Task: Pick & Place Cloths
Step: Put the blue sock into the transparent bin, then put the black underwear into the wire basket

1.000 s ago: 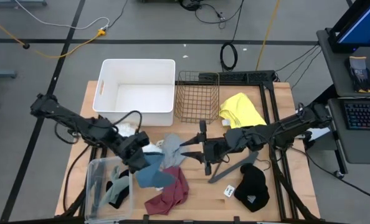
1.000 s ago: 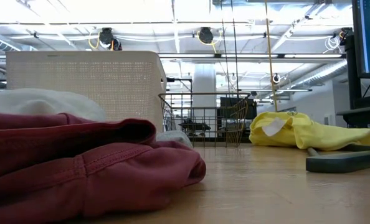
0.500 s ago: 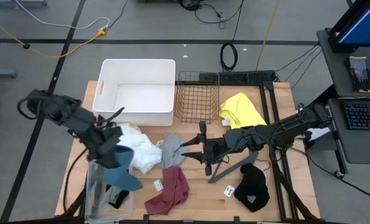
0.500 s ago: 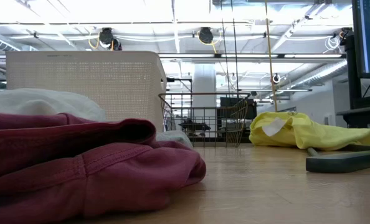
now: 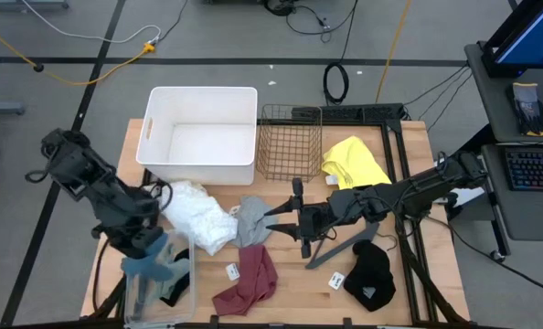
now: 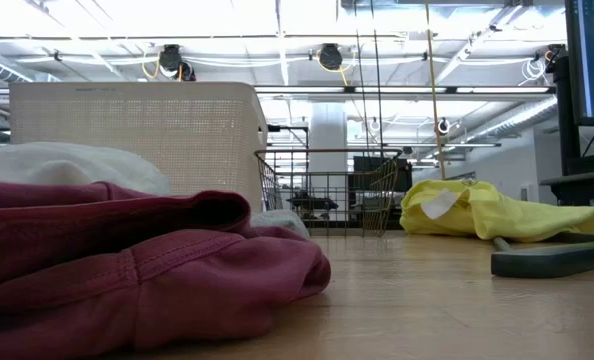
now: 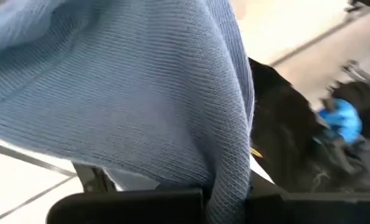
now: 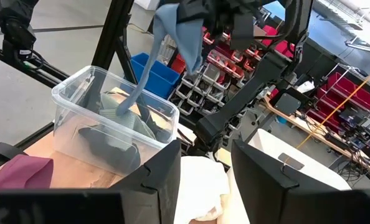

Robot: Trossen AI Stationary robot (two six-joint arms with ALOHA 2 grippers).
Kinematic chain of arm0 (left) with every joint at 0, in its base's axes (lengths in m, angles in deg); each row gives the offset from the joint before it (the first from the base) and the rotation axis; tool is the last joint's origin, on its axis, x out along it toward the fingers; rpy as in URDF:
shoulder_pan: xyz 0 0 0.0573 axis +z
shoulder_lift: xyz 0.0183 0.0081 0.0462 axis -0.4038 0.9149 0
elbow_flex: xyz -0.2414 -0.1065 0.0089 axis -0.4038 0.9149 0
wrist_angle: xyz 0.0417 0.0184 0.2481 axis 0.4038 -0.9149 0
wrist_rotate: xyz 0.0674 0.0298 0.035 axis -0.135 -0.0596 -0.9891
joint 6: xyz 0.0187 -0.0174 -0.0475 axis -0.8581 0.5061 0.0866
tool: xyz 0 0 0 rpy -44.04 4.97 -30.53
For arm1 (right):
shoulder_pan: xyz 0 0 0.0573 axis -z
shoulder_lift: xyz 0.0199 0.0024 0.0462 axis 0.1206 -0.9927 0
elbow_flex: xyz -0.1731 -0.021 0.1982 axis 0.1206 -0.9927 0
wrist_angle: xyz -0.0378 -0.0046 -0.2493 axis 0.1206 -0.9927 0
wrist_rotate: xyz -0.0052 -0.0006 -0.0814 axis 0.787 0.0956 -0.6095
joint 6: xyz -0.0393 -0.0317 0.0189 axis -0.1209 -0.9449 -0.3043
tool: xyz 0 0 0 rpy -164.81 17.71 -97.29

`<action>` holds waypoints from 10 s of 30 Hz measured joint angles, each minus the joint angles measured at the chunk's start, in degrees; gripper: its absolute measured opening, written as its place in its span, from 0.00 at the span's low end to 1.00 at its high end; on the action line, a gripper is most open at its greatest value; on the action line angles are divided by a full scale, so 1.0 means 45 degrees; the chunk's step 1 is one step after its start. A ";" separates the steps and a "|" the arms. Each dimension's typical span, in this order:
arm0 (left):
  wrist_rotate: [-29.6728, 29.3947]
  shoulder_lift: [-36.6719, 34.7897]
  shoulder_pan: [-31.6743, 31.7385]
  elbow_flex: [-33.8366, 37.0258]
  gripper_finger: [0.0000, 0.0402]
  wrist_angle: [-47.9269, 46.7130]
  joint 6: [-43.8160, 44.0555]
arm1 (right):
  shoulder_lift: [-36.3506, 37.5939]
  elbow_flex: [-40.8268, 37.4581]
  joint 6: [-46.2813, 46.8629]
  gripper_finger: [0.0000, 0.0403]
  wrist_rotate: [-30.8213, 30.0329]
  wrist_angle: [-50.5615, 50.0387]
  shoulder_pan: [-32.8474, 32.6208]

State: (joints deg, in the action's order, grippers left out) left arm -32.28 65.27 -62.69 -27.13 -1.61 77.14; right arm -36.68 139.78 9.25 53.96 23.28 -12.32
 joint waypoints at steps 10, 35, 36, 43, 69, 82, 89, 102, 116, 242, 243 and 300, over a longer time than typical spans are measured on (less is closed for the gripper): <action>-0.0172 0.1637 -0.0866 0.0005 0.00 -0.1969 -0.1546 | -0.0005 0.0000 0.0003 0.34 0.0000 0.0005 0.0000; -0.2844 0.5286 -0.2985 0.0010 0.00 -0.2727 -0.2562 | -0.0010 0.0000 0.0340 0.34 0.0003 0.0015 0.0000; -0.3049 0.5412 -0.3089 0.0012 0.00 -0.2732 -0.2634 | -0.0010 0.0000 0.0340 0.34 0.0002 0.0015 0.0000; -0.3138 0.6003 -0.3967 0.0843 0.00 -0.2777 -0.2625 | -0.0010 0.0000 0.0340 0.34 0.0005 0.0015 0.0002; -0.2402 0.6097 -0.4381 0.4980 0.02 0.1253 -0.3298 | -0.0010 0.0000 0.0589 0.34 0.0005 -0.0010 0.0000; -0.1843 0.6071 -0.4352 0.4979 0.39 0.1324 -0.3352 | -0.0010 0.0000 0.0578 0.34 0.0009 0.0000 0.0000; -0.0255 0.5317 -0.4274 0.4964 0.60 0.1317 -0.3326 | -0.0010 0.0000 0.0578 0.34 0.0007 0.0005 0.0003; -0.3113 0.2296 -0.3939 0.3711 0.61 0.1245 -0.1939 | -0.0010 0.0000 0.0651 0.34 0.0007 -0.0272 0.0000; -1.3197 0.1070 -0.2957 0.3204 0.49 0.2047 -0.4690 | -0.0010 0.0000 0.3833 0.34 0.0015 -0.4129 -0.0042; -1.2179 -0.0772 0.2803 0.7621 0.08 1.2842 -1.9921 | 0.4918 -0.5918 2.0902 0.00 0.6011 -1.0290 -0.5629; -1.2177 -0.0771 0.2803 0.7621 0.08 1.2985 -1.9922 | 0.5086 -0.5787 2.0921 0.00 0.5825 -1.0243 -0.5594; -0.7940 0.4241 0.4804 0.7184 0.59 2.1536 -2.0711 | 0.3719 -0.4639 1.4819 0.00 0.3591 0.1686 0.0551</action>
State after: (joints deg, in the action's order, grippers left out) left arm -68.01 84.36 -41.07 5.19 95.30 -16.06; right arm -19.94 118.90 75.94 70.12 30.87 -9.84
